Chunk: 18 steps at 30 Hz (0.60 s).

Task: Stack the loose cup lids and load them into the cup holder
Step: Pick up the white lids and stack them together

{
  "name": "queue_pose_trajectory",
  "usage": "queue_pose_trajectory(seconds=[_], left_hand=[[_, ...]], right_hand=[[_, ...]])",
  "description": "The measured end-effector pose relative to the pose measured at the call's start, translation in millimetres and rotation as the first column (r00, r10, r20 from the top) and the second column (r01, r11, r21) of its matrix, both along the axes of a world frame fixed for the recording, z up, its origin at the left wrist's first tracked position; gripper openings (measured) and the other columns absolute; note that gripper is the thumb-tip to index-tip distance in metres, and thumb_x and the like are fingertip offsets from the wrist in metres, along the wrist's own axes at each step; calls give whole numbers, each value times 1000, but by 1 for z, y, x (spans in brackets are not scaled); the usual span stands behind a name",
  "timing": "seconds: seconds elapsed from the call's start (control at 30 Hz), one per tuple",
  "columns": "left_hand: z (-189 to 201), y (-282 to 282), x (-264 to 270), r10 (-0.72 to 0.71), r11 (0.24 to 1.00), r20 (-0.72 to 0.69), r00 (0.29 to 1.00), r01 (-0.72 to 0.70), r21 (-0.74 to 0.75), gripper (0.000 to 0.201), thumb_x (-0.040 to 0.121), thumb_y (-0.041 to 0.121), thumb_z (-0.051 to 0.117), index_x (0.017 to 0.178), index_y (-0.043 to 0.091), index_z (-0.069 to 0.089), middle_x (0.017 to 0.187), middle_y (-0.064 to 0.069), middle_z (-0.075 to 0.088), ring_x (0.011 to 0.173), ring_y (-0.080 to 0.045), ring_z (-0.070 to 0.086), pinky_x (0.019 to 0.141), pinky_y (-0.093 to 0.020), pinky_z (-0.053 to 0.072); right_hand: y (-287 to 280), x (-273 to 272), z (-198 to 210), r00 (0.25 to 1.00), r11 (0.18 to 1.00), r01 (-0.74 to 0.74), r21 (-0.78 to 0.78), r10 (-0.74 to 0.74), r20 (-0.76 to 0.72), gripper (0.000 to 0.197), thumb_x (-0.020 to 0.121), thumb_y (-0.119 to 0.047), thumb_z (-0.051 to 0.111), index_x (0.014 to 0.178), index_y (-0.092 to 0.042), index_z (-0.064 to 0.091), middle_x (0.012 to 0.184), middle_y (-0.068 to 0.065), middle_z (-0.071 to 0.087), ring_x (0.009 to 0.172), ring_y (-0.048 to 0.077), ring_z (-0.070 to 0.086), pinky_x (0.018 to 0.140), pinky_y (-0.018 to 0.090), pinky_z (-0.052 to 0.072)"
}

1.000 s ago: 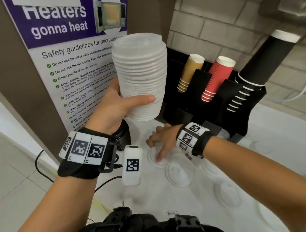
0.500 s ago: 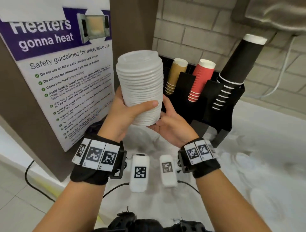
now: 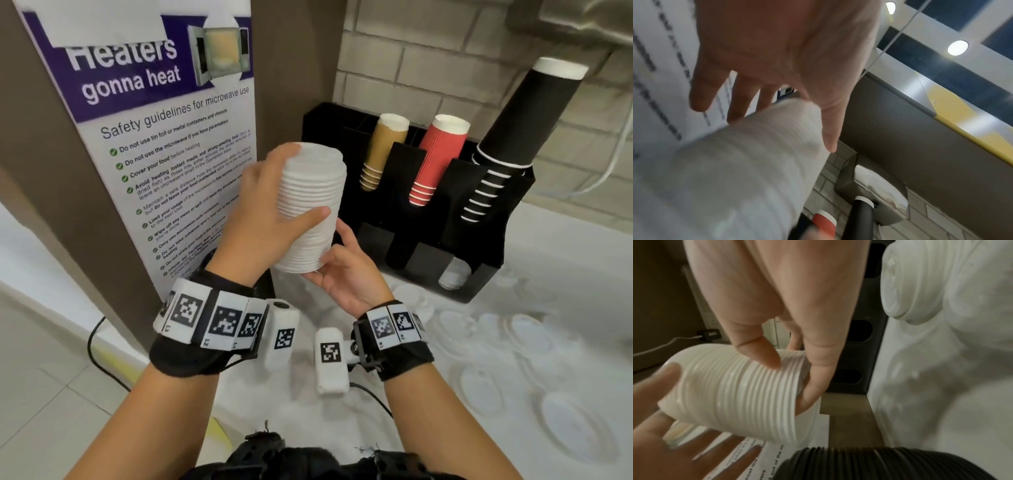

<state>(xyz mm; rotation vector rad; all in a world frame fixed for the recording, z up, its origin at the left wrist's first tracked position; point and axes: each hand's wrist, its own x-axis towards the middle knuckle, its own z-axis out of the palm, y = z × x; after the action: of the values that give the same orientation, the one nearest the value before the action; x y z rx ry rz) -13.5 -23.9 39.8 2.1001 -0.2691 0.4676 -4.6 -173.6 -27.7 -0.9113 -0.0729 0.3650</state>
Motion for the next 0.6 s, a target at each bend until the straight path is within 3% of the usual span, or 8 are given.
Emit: queue_pose_trajectory(seconds=[0.13,0.33,0.4,0.5,0.6], left_hand=[[2,11,-2,59,985,-120,991,-38,171,58,89,52,57,141,28,45,153,-1,29,137,-19,33,107,-33,31],[-1,19,-4,102,934,-289,952,9,358,75,88,71,30,136,19,55,146,1,47,132,-22,43,110,-42,32],[-3,22,-3,106,918,-340,935,39,395,81,83,76,21,127,22,61,138,1,53,127,-23,47,107,-45,35],[-8,26,-1,123,904,-372,920,51,424,75,87,74,22,120,22,65,131,0,58,120,-23,50,101,-45,39],[-10,27,2,108,912,-397,911,68,405,75,88,73,23,121,20,65,134,-1,57,123,-23,49,104,-45,37]], right_hand=[[11,3,-10,995,995,80,-68,-83,-50,66,83,18,35,135,-23,37,131,23,52,115,37,55,77,41,56],[33,8,-34,987,962,71,-263,-105,-118,69,77,21,37,126,-28,37,124,24,52,98,32,59,68,38,57],[36,10,-43,988,931,37,-362,-88,-124,72,78,20,40,129,-30,34,127,24,51,106,37,58,74,44,57],[36,15,-51,997,814,-25,-580,-25,-78,76,79,13,48,135,-34,27,124,22,55,109,42,59,91,58,50],[38,17,-54,999,727,-43,-685,37,-24,82,78,6,54,140,-37,21,127,16,52,111,35,58,94,53,50]])
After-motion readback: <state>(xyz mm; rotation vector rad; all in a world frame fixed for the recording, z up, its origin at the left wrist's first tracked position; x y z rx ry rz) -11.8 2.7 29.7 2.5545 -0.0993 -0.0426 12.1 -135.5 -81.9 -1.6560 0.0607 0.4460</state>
